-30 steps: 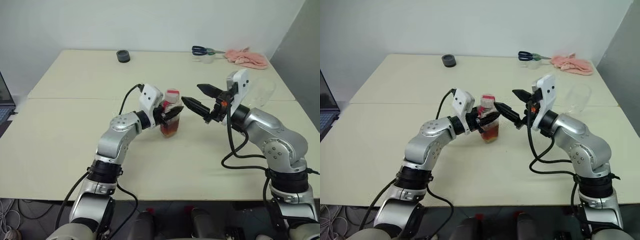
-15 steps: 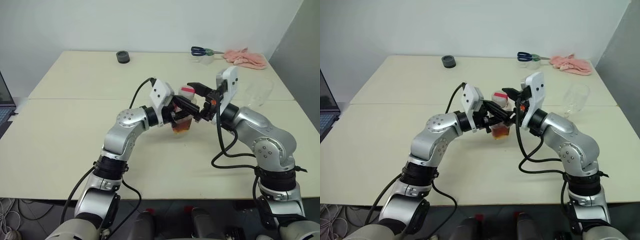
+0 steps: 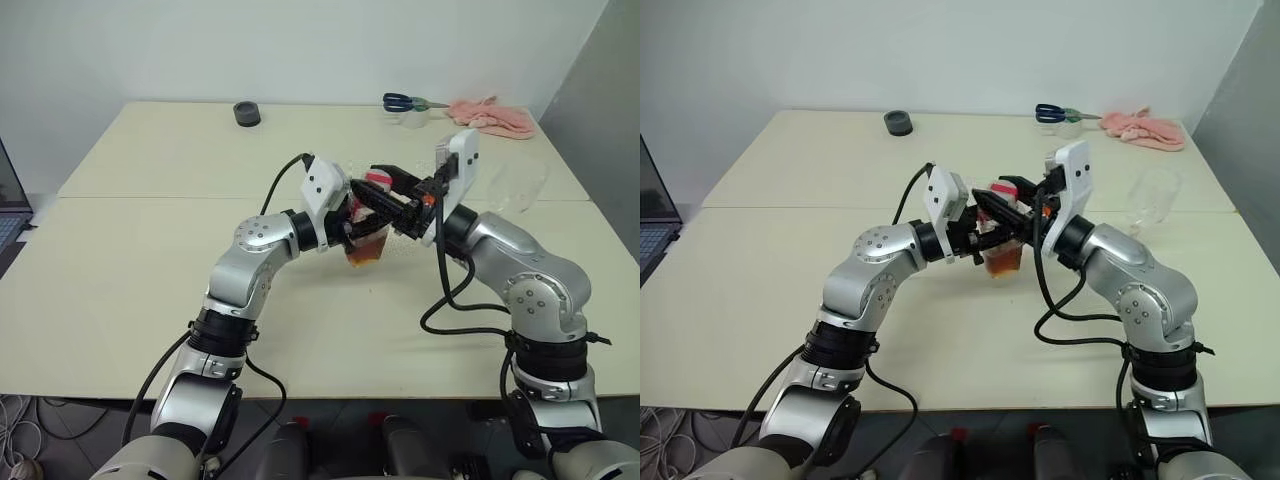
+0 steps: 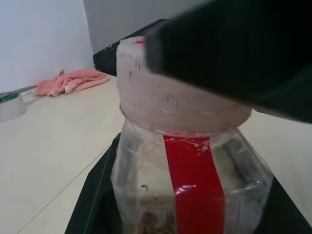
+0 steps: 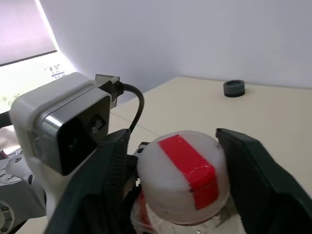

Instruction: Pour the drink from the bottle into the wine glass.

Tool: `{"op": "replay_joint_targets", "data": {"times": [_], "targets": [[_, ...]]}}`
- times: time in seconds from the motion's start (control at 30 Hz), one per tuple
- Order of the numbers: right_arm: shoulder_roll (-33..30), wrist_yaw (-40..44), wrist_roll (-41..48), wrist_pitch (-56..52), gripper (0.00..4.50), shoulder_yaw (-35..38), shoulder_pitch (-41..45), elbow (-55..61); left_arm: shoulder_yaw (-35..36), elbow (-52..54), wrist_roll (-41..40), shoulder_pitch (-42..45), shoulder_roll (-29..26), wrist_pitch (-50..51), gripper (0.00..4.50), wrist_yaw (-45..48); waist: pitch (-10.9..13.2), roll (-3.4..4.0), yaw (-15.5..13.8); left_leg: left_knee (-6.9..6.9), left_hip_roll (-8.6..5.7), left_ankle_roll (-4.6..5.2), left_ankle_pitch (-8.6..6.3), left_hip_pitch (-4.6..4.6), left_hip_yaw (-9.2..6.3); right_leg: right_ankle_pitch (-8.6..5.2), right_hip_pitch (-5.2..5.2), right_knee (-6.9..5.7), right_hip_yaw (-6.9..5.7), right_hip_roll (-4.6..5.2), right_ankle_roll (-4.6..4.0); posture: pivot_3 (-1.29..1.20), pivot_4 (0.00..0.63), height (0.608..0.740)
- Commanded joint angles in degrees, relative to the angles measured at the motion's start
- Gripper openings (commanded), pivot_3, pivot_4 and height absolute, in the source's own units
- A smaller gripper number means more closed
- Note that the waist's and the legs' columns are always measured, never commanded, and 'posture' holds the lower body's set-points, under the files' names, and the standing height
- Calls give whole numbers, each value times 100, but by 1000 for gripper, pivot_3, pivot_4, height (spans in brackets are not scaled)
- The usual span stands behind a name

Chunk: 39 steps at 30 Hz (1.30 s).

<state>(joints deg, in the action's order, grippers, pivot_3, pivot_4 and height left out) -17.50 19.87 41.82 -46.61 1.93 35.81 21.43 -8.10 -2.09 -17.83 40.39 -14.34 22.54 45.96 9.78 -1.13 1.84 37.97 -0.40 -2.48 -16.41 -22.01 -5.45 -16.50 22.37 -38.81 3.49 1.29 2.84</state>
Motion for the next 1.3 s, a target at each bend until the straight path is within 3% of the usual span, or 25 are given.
{"op": "replay_joint_targets", "data": {"times": [0.03, 0.23, 0.4, 0.57, 0.77, 0.9, 1.03, 1.13, 1.3], "targets": [[-2, 110, 140, 69, 2013, 86, 38, 278, 95, 224, -68, 65, 9, -109, 1845, -28, 1, 1, 2, 0, 0, 0, 0, 0, -1, 0, 0, 0, 0, 0, 0, 0, 150, 740], [-286, 677, 307, -7, 2013, 27, 171, 227, 132, 417, -254, 80, 45, 126, 1845, -3, 2, 3, 0, 0, 0, 0, 0, 0, 0, 0, 1, 0, 0, -2, 0, 0, 150, 740], [-816, 2510, 867, -139, 2013, -127, 798, -301, 138, 1035, -629, 31, -121, 670, 1845, 204, 14, 17, 12, 0, -2, 1, 0, -1, 3, 0, 0, 2, 1, -1, 0, 0, 150, 740], [-1052, 4345, 662, -40, 2013, -615, 1651, -1415, 207, 1498, -969, -6, -384, 1083, 1845, 295, 30, 32, 29, -1, -3, 1, 0, 7, 9, -1, -1, 2, 0, -15, -1, 0, 150, 740], [-1042, 5339, -205, 561, 2013, -965, 2257, -2714, 209, 1815, -1137, -83, -481, 1310, 1845, 208, 43, 32, 39, 0, 0, 1, 0, 11, 7, -1, -2, -5, -1, -12, -1, 0, 150, 740], [-1414, 5248, -153, 214, 3199, -560, 2210, -2701, 194, 1796, -1090, -150, -487, 1240, 1845, 171, 55, 30, -6, 2, 5, 1, 0, 5, 2, 0, -1, -1, 1, 6, -2, 0, 150, 740], [-2052, 4731, 365, -636, 4481, 154, 1484, -1670, 200, 1624, -993, -136, -410, 1072, 1845, 87, 58, 28, -75, 4, -6, -1, 1, -27, -17, 0, 3, 23, -18, 28, -2, 0, 150, 740], [-2114, 3682, 972, -1311, 4481, 925, 893, -750, 201, 1509, -968, -106, -382, 970, 1845, 59, 58, 28, -104, 11, -10, -21, 12, -77, -32, 1, 36, 28, -45, 42, -3, 0, 150, 740], [-1234, 1183, 1371, -1556, 4481, 1555, 101, 990, 194, 1314, -910, -15, -285, 858, 1845, 28, 58, 27, -21, 10, 1, -24, 15, -99, -14, 1, 90, -13, -38, 44, -4, 0, 150, 740]]}}
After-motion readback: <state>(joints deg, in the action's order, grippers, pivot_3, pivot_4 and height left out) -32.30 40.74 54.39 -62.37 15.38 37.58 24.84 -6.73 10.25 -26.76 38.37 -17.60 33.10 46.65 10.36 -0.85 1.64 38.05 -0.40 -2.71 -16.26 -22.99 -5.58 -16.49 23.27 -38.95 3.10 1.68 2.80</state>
